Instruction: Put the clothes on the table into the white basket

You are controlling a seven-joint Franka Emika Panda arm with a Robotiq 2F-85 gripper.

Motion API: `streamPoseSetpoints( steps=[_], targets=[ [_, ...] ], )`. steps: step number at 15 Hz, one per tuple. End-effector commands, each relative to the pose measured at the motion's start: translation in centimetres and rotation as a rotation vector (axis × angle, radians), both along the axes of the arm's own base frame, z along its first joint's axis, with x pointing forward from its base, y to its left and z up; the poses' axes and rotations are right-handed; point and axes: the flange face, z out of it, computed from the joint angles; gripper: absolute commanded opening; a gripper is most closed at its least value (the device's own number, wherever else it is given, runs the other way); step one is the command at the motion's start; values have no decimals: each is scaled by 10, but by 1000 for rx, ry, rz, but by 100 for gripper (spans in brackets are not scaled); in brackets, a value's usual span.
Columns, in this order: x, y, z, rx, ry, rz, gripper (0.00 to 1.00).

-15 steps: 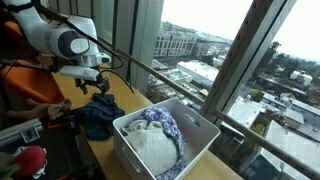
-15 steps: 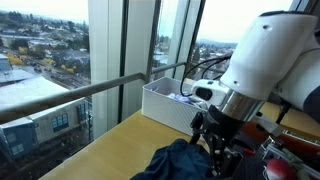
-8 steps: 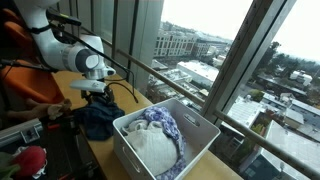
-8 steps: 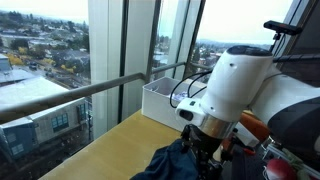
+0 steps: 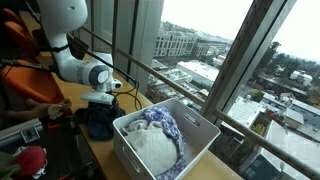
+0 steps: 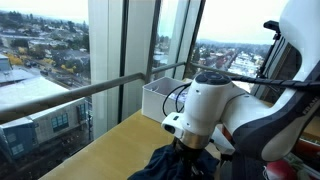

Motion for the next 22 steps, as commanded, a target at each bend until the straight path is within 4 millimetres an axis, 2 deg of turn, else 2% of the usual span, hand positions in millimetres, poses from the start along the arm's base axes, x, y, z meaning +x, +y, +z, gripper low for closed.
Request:
streamPoseSetpoints(
  steps=[1, 3, 5, 8, 13, 16, 19, 22],
  targets=[
    [11, 3, -4, -7, -6, 0, 52],
    [13, 4, 8, 0, -19, -2, 36],
    [15, 5, 28, 7, -42, -3, 21],
    [22, 7, 77, 14, -108, -3, 1],
    [35, 6, 187, 25, -265, -8, 4],
    [41, -2, 255, 16, -355, -19, 4],
    [44, -21, 322, 11, -442, -40, 4],
    [55, -55, 385, 4, -522, -86, 4]
  ],
)
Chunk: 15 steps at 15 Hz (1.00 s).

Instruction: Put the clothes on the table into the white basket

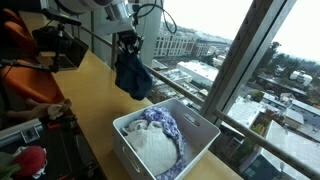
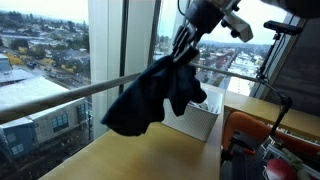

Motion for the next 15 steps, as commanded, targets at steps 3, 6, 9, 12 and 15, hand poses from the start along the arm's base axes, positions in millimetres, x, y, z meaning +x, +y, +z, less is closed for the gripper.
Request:
streamPoseSetpoints(
  steps=[3, 6, 9, 12, 15],
  targets=[
    [19, -74, 102, -21, -112, -87, 4],
    [32, -123, 116, -38, -137, -151, 4],
    [38, -173, 98, -46, -116, -220, 4],
    [41, -221, 61, -52, -64, -292, 4],
    [44, -256, 14, -59, 2, -351, 4]
  ],
)
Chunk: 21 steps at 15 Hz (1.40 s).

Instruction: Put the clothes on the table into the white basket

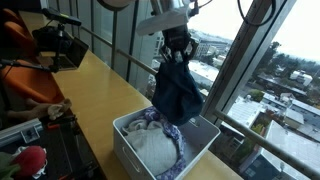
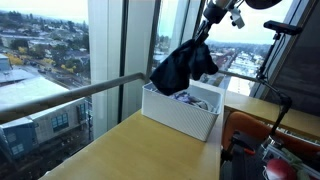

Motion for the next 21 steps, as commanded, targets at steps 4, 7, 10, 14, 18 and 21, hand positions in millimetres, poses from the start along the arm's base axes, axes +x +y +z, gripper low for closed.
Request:
streamPoseSetpoints(
  steps=[4, 7, 10, 14, 18, 21],
  targets=[
    [11, -42, -96, 19, 107, -59, 4],
    [12, -30, -140, 41, 170, -55, 39],
    [10, -6, -165, 55, 214, -40, 53],
    [4, 23, -147, 55, 199, -12, 81],
    [-21, 64, -110, 80, 151, 19, 100],
    [-51, 112, -100, 114, 144, 43, 100]
  ],
)
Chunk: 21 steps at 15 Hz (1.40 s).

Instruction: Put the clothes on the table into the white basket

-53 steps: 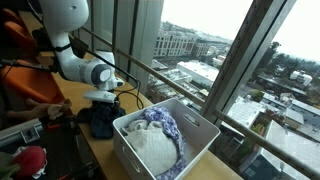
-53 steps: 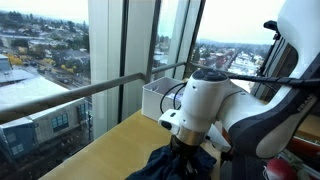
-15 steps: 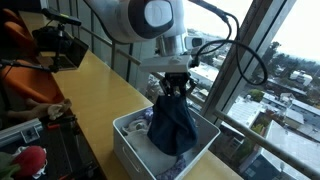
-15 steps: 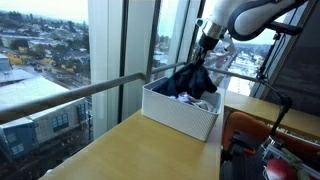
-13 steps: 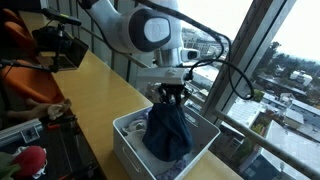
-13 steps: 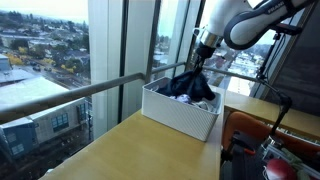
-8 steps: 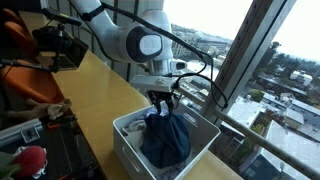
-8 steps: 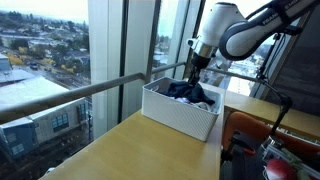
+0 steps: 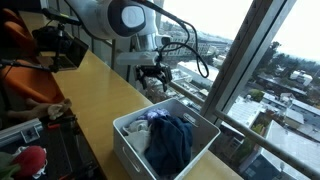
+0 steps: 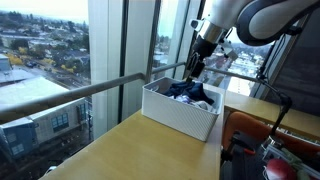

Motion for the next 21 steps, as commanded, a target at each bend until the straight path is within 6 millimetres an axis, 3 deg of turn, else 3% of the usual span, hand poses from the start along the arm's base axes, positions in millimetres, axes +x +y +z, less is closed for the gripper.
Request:
streamPoseSetpoints(
  steps=[1, 6, 7, 9, 12, 21],
  targets=[
    [-49, 56, 12, 49, 6, 8, 100],
    [-98, 136, -5, 158, 57, 31, 100],
    [-80, 122, -6, 127, 50, 40, 100],
    [-87, 132, -9, 130, 58, 50, 100],
    [-84, 123, -9, 131, 57, 34, 100],
    [-84, 122, -9, 131, 56, 33, 100]
  ],
)
